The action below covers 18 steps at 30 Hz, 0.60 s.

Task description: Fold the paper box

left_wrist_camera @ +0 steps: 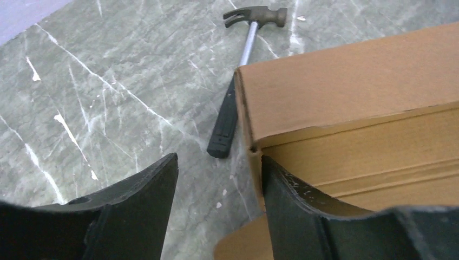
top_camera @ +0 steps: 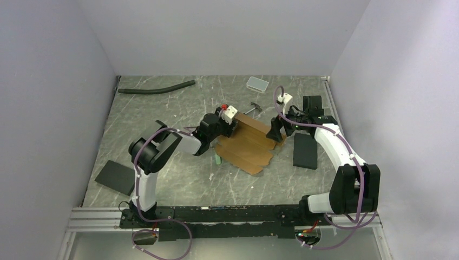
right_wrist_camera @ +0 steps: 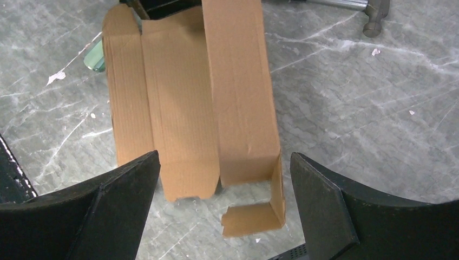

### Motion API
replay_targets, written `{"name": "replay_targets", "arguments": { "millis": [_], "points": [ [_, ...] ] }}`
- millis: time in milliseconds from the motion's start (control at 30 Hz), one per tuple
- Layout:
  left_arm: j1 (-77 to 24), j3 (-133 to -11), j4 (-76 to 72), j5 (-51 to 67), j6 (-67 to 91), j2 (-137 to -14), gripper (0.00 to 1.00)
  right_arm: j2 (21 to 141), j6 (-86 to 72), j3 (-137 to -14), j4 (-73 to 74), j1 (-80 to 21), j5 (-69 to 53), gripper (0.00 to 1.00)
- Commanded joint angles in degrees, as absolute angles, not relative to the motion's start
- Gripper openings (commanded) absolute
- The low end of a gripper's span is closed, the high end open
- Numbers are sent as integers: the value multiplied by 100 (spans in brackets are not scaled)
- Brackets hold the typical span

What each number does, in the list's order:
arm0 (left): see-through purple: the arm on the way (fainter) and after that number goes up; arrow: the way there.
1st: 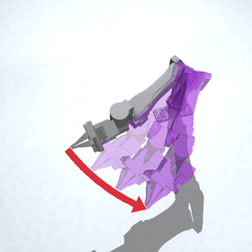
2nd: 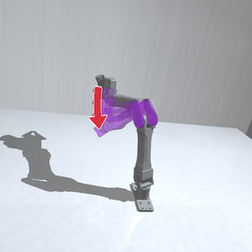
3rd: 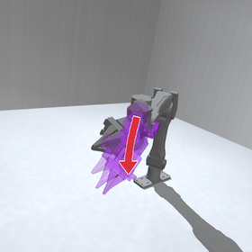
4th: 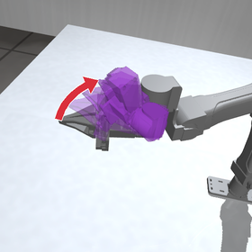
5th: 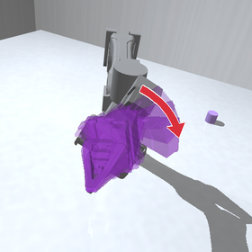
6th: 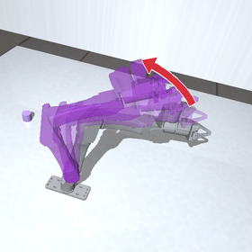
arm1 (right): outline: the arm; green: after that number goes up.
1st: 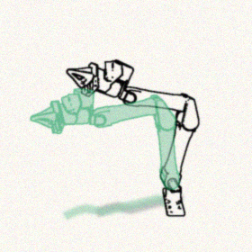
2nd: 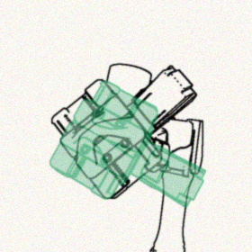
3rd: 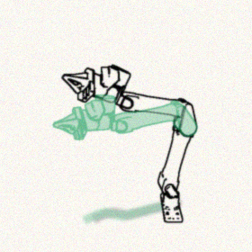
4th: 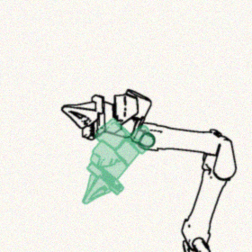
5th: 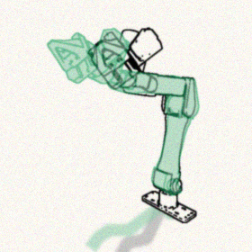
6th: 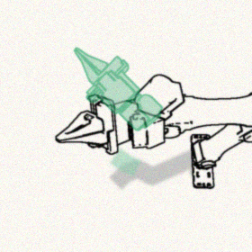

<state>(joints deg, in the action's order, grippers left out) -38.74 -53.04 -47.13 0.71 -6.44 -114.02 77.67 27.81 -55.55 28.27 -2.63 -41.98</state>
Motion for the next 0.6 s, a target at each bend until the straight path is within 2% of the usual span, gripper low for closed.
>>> {"name": "replay_targets", "arguments": {
  "millis": [0,33,133,167,267,300,567],
  "points": [
    [-3940,-5553,-5228,-425,-682,-11566,56,7790,2759,-5555,2602,-336,-4167,94],
    [-3950,-5557,-5266,-472,-666,-11606,52,7790,2765,-5555,2602,-344,-4154,94],
    [-3976,-5586,-5289,-543,-629,-11715,49,7817,2770,-5546,2593,-377,-4115,94],
    [-3989,-5586,-5291,-553,-625,-11742,41,7825,2780,-5547,2593,-388,-4100,94],
    [-4009,-5559,-5282,-656,-594,-11768,5,7831,2800,-5533,2585,-411,-4059,93],
    [-4027,-5529,-5282,-732,-583,-11754,0,7823,2807,-5529,2584,-420,-4045,93],
    [-4126,-4946,-5328,-1486,219,-11235,0,7687,2908,-5580,2670,-344,-4100,96]
  ]
}}
